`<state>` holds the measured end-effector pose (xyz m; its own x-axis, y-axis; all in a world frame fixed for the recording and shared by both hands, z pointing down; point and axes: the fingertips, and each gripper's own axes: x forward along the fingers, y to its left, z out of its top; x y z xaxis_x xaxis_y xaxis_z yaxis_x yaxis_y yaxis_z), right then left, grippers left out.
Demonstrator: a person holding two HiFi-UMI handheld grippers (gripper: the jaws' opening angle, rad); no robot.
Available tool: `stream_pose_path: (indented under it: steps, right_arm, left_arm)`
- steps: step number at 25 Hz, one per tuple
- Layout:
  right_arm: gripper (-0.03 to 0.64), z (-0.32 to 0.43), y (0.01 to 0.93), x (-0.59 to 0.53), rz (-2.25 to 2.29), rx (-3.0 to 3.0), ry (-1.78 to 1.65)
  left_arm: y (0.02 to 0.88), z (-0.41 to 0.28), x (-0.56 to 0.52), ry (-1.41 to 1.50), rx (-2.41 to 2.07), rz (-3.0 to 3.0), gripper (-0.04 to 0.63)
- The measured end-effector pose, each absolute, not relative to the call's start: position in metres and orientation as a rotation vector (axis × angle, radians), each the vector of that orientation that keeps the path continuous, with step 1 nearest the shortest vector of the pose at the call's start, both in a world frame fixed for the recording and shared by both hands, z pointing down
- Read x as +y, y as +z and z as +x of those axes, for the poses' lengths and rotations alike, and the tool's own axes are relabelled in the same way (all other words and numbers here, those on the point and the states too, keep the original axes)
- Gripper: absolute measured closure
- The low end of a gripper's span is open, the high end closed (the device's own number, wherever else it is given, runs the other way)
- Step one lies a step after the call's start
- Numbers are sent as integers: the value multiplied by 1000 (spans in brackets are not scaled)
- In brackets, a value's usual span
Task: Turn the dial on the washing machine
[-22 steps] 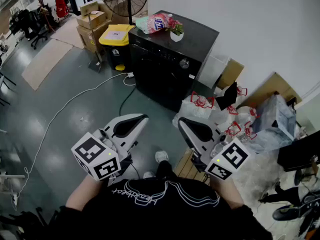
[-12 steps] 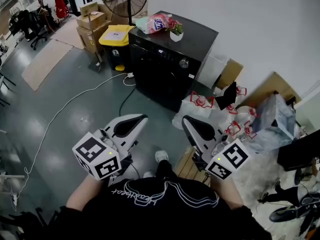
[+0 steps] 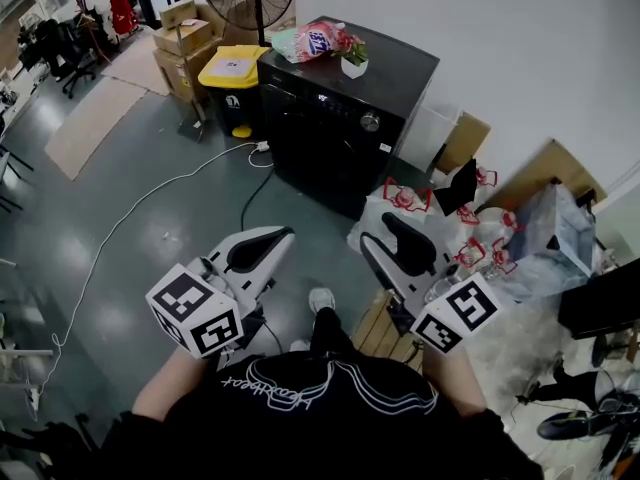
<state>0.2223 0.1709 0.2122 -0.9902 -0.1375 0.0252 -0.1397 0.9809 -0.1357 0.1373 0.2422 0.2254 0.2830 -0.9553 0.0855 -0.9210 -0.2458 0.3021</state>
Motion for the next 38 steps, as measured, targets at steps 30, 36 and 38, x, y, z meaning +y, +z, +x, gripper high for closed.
stream_pose_path:
  steps: [30,36,38]
  right_arm:
    - [301,111,289,-85,358,-2968,349]
    - [301,96,309,-129,396,-2932,373]
    - [301,94,316,-137,414,-2915,374]
  left_arm:
    - [283,21,4,-112,-1675,2144,591]
    - [303,-1,-42,-82,-1676,2115,592]
    - [309,-6,-50,-73,-1678,2106,592]
